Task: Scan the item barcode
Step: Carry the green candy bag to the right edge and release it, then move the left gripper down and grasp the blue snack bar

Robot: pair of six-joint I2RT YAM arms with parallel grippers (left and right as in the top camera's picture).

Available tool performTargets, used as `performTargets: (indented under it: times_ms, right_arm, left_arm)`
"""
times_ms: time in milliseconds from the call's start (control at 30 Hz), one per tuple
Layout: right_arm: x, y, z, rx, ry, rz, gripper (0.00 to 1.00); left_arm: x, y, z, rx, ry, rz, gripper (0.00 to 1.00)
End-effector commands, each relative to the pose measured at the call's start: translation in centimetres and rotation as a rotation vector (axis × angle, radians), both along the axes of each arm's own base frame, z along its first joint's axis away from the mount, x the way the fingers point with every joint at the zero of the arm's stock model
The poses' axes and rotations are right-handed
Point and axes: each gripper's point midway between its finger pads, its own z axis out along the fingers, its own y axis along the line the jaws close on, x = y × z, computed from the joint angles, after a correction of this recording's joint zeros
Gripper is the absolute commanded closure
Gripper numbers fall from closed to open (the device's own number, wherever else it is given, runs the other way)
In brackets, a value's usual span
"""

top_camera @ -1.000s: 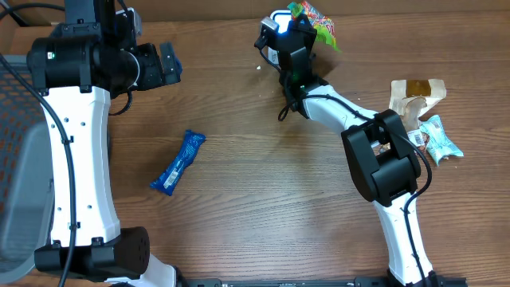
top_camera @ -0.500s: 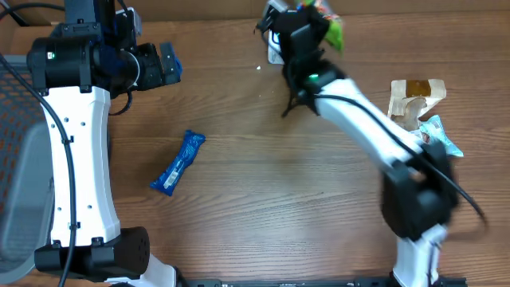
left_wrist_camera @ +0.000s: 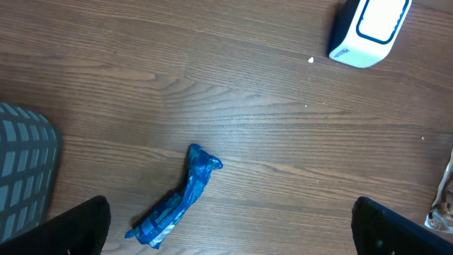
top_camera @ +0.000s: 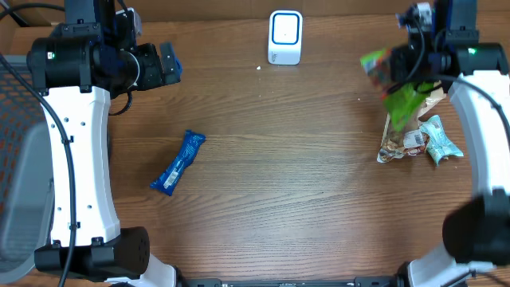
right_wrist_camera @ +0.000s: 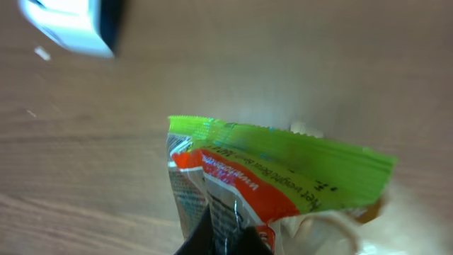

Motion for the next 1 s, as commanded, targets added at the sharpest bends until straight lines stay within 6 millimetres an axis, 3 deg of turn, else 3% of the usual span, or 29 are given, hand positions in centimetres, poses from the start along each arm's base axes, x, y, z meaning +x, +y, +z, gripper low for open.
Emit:
performTargets:
  times_ms: [0, 67, 167, 267, 367, 433, 467, 500, 533, 567, 667, 767, 967]
  right_arm:
    - [-0.5, -0.6, -5.1, 0.19, 0.151, -0.042, 0.95]
    - [-0.7, -1.3, -7.0, 0.212, 0.203, -0.061, 0.83]
    - [-0.7, -1.8, -7.9, 0.221, 0.224, -0.081, 0.49]
    - [-0.2, -2.1, -7.2, 0.221, 0.202, -0.103, 0.35]
    - [0.7, -2.3, -5.0, 0.242, 0.157, -0.152, 0.2]
    - [1.1, -2.1, -2.1, 0.264, 0.108, -0.18, 0.1]
    - [1.3, -1.4, 0.6, 0.301, 0.067, -0.194, 0.0]
    - [1.3, -0.8, 2.0, 0.338, 0.051, -0.204, 0.0]
    - [1.3, 0.3, 3.5, 0.402, 0.041, -0.214, 0.0]
    - [0.8, 3.0, 5.9, 0.55, 0.052, -0.187, 0.0]
    - [-0.3, 8.1, 7.3, 0.695, 0.102, -0.031, 0.0]
    - [-1.0, 11.7, 6.0, 0.668, 0.139, 0.058, 0.0]
    - [-3.5, 19.0, 1.5, 0.531, 0.238, 0.151, 0.0]
  left_arm:
    - [0.1, -0.1, 0.4, -0.005, -0.012, 0.003, 0.0]
    - [0.1, -0.1, 0.4, -0.005, -0.012, 0.003, 0.0]
    - [0.1, -0.1, 0.4, -0.005, -0.012, 0.003, 0.0]
    - [0.1, -0.1, 0.4, -0.005, -0.012, 0.003, 0.0]
    - [0.1, -0.1, 0.4, -0.005, -0.011, 0.003, 0.0]
    - [0.1, -0.1, 0.4, -0.005, -0.011, 0.003, 0.01]
    - [0.1, -0.1, 0.4, -0.005, -0.012, 0.003, 0.0]
    - [0.1, -0.1, 0.4, -0.005, -0.012, 0.003, 0.01]
    - [0.1, -0.1, 0.4, -0.005, -0.012, 0.003, 0.0]
    - [0.1, -0.1, 0.4, -0.005, -0.012, 0.003, 0.0]
    - [0.1, -0.1, 0.4, -0.005, -0.012, 0.003, 0.0]
    - [0.1, -0.1, 0.4, -0.005, -0.012, 0.003, 0.0]
    - [0.1, -0.1, 0.4, -0.005, -0.012, 0.003, 0.0]
